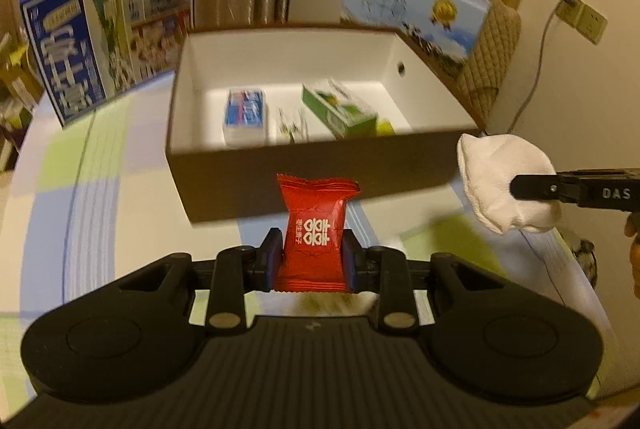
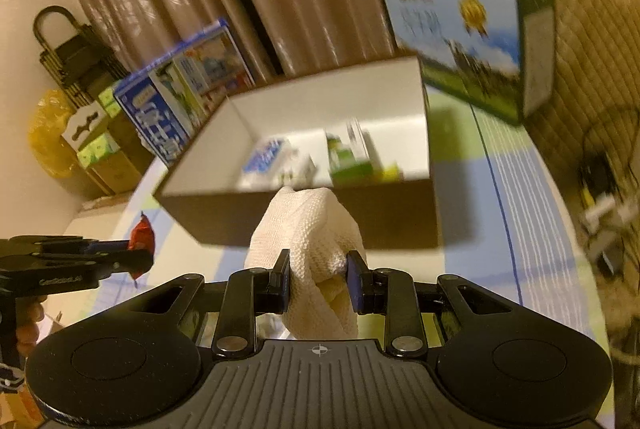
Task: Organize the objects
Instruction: 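Carry the candy packet and towel into the brown box and open both grippers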
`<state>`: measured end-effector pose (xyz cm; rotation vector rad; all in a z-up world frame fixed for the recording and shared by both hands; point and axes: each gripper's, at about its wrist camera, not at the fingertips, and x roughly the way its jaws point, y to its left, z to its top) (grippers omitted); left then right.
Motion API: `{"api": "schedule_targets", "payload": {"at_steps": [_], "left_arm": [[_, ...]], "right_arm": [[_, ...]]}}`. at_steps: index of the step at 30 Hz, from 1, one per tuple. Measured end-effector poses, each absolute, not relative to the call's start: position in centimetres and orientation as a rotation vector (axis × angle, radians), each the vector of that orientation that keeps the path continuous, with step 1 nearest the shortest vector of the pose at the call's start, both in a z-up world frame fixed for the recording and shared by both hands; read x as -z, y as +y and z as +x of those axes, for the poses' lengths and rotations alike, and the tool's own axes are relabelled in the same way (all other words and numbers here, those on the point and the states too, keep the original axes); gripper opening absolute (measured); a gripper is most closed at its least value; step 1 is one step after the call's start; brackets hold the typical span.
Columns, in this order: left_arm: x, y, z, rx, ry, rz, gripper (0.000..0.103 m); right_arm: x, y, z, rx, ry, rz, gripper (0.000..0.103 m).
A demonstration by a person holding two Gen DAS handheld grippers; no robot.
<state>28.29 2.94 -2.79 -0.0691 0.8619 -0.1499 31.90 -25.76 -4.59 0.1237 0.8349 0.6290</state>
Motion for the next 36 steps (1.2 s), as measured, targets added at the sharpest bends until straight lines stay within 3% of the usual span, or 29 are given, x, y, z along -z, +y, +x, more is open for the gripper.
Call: {"api": "schedule_targets", "payload": {"at_steps": [14, 29, 36], "left_arm": [[1.3, 4.3, 39.7, 0.058, 0.866, -0.012, 0.026], [9.1, 3.7, 47.2, 0.026, 1.143, 0.083, 0.026], [10.2, 3.8, 47.5, 0.021, 1.163, 0.097, 0.029]], "right_arm": [[3.0, -21.6, 39.1, -0.648, 0.746, 0.058, 0.025], [7.6, -17.0, 43.8, -0.643, 0.864, -0.050, 0.025], [8.6, -16.4, 44.4, -0.649, 0.904, -0.040, 0.025]]}}
